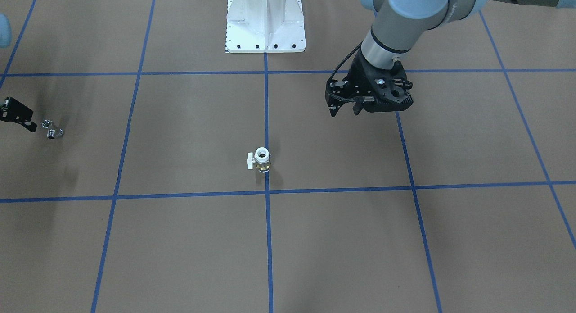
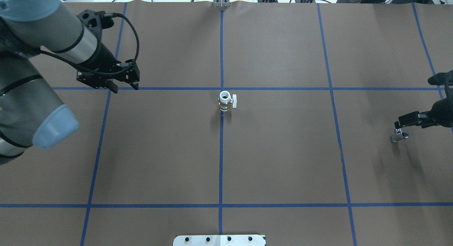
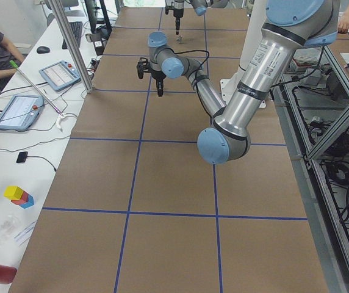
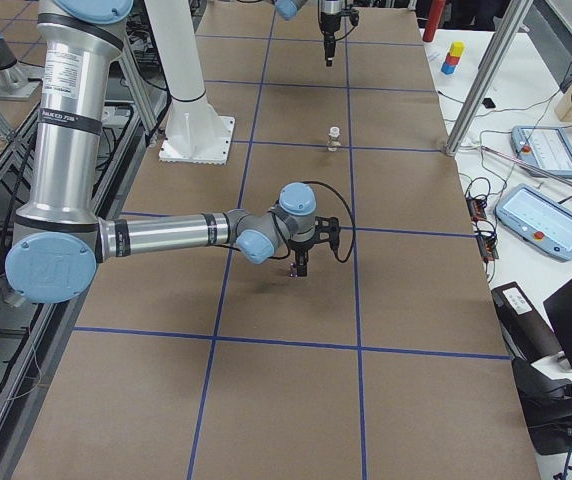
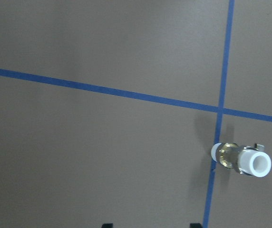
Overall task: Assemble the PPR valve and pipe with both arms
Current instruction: 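Grasp the chrome threaded fitting with the right gripper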
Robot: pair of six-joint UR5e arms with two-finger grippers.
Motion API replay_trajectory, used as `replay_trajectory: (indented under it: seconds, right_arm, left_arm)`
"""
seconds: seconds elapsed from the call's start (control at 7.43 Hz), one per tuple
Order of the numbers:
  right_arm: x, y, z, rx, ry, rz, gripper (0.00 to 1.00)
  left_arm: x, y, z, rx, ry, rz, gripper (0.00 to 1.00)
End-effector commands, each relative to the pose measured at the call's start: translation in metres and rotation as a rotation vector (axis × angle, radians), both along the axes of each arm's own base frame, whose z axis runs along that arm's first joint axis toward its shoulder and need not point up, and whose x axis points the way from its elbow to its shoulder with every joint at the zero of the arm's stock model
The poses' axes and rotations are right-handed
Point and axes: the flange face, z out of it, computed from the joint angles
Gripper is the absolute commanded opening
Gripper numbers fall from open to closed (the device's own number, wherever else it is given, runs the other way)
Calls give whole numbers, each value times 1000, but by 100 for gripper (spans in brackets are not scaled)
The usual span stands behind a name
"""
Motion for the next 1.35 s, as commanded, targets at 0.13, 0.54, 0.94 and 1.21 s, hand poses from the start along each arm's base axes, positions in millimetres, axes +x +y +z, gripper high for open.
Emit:
replay_trajectory:
  seconds: [0.13,0.54,0.94,1.21]
  right_arm:
    - [-37,16,14,29,66,-30,86]
    - [-30,22,24,25,81,-42,74]
    - [-30,21,20,32,75,-43,9]
    - [-23,18,19,39,67,-45,0]
  left_arm:
    - [-27,-5,19,11,-7,10,62]
    - [-26,-5,20,9,-9,12,63]
    - [-25,-5,17,4,-12,13,62]
    - [-25,-5,15,6,-10,13,62]
